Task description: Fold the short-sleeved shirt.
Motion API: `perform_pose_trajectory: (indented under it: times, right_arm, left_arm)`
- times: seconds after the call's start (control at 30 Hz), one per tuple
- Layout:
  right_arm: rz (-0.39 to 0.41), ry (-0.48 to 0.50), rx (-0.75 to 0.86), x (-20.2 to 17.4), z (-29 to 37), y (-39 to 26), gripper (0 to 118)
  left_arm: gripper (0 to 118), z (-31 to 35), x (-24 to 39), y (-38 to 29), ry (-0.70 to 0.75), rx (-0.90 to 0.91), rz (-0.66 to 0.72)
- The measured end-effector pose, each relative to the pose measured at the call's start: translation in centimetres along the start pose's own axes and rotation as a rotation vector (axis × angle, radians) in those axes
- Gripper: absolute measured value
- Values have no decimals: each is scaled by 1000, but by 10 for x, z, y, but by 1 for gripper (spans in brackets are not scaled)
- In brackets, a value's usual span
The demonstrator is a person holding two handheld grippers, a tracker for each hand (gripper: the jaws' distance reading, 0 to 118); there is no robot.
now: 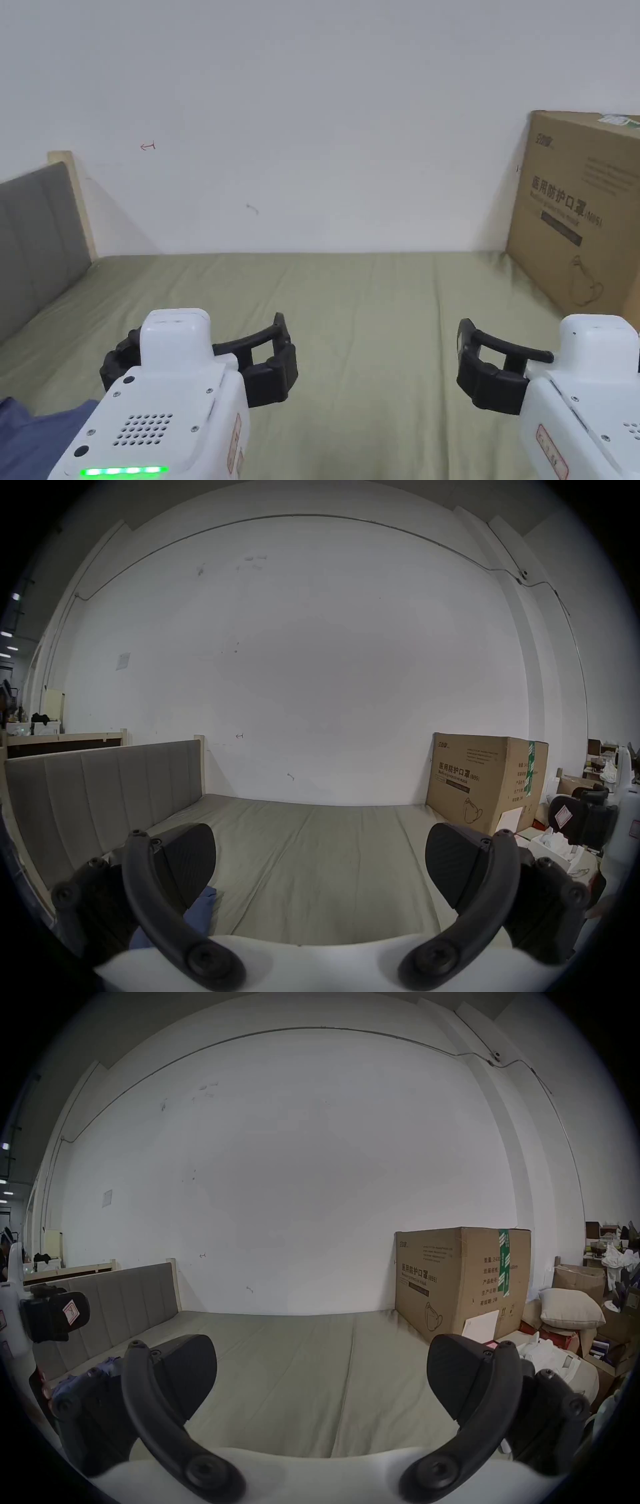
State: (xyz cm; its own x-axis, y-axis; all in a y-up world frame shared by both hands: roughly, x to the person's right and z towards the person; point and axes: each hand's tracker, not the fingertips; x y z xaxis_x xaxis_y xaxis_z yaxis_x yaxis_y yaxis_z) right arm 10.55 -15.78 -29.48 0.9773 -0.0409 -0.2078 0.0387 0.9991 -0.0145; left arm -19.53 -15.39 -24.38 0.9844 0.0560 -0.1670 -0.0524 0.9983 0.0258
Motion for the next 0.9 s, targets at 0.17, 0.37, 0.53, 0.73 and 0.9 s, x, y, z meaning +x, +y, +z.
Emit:
perform_pose_trajectory:
  times: [0.17,0.37,0.53,0.73,0.9]
  right_arm:
    - [-2,-10,-3,0,0,1,118]
    - [-184,19,20,12,5,0,118]
    - [-1240,12,-184,85,-14,-44,118]
    - [-1847,-207,-497,101,4,-150,118]
    - [-1605,-158,-351,110,1,-120,118]
  left_arm:
    - [118,0,0,-1,-2,-5,0]
    - [118,-5,11,2,46,8,-149]
    - [118,-5,63,-17,181,186,-894]
    - [118,0,81,-78,273,486,-1667]
    - [118,4,76,-23,155,183,-928]
